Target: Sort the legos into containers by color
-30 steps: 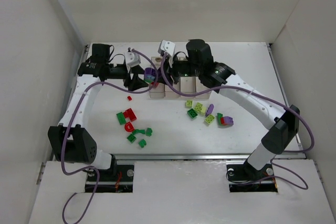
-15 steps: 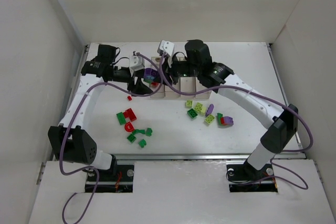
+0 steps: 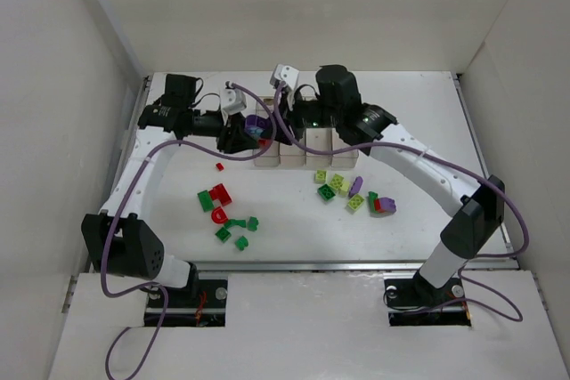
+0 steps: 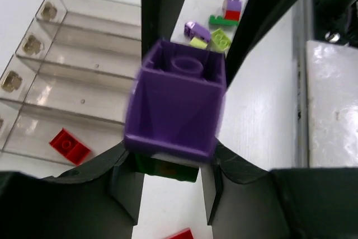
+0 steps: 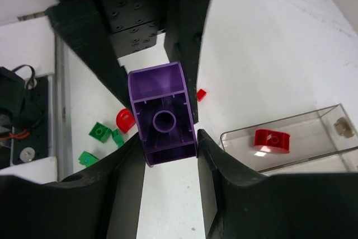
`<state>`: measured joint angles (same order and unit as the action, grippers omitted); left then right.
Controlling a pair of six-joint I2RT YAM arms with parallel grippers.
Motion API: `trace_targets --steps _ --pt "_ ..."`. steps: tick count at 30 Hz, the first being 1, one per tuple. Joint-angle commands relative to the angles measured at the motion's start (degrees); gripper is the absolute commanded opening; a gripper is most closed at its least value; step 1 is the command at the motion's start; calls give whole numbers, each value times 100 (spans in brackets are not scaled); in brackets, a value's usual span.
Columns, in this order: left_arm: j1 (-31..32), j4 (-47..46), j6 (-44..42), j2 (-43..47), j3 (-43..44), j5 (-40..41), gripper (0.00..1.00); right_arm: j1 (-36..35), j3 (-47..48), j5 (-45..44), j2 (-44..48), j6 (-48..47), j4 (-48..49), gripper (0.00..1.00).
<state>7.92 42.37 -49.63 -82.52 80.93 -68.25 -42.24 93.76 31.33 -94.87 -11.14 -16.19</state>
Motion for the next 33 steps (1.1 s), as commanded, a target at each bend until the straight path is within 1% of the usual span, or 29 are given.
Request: trace_targets --steps 1,2,3,4,5,6,8,10,12,13,16,18,20,21,23,24,26,28,29,33 --pt "25 -158 76 218 -357 442 0 713 178 -540 -206 918 326 0" --pt "25 -272 137 219 -497 592 0 935 -13 -601 -207 1181 431 0" --pt "-79 -395 268 280 -647 889 0 1154 -120 -654 -277 1784 667 0" --pt "-80 -553 722 280 -935 1049 0 1357 -190 -820 -278 2069 739 0" --pt "-176 -885 952 280 -1069 1207 0 1620 -191 -943 -365 2289 740 0" --pt "-255 -1028 1146 280 -1174 1330 0 1683 -191 -1067 -453 2509 740 0" --pt "-256 -1378 1576 280 -1324 1586 0 1684 -191 -1487 -576 2660 740 0" --pt "-256 -1625 1832 333 -1404 1700 0 1632 -16 -1761 -997 3027 740 0" --pt "-256 -2020 2166 333 -1457 1849 0 1631 316 -1815 -1383 3239 556 0" --pt "-256 -2022 2272 333 -1457 1937 0 1631 467 -1893 -1777 3388 303 0" --pt "-195 -2084 2273 272 -1386 2228 0 1631 854 -2122 -2210 3478 -60 0" --pt "-195 -2084 2273 272 -1386 2281 0 1631 855 -2070 -2342 3531 88 0" --pt "-142 -2084 2273 219 -1386 2281 0 1570 793 -2070 -2395 3531 168 5" --pt "-142 -2084 2273 219 -1386 2281 0 1570 880 -2070 -2492 3531 168 8" --pt "-81 -2136 2273 157 -1334 2281 0 1570 1134 -1983 -2624 3469 -15 30" --pt "-28 -2136 2273 96 -1334 2333 0 1570 1206 -1982 -2746 3408 -190 44" --pt "33 -2189 2212 35 -1194 2334 0 1570 1329 -1780 -2800 3346 -323 62" --pt "104 -2189 2212 -36 -1088 2334 0 1570 1382 -1727 -2800 3276 -377 67" --pt "165 -2189 2159 -132 -957 2386 0 1570 1382 -1727 -2800 3215 -429 72" --pt "324 -2242 2159 -483 -509 2526 0 1570 1382 -1903 -2476 3161 -368 84"
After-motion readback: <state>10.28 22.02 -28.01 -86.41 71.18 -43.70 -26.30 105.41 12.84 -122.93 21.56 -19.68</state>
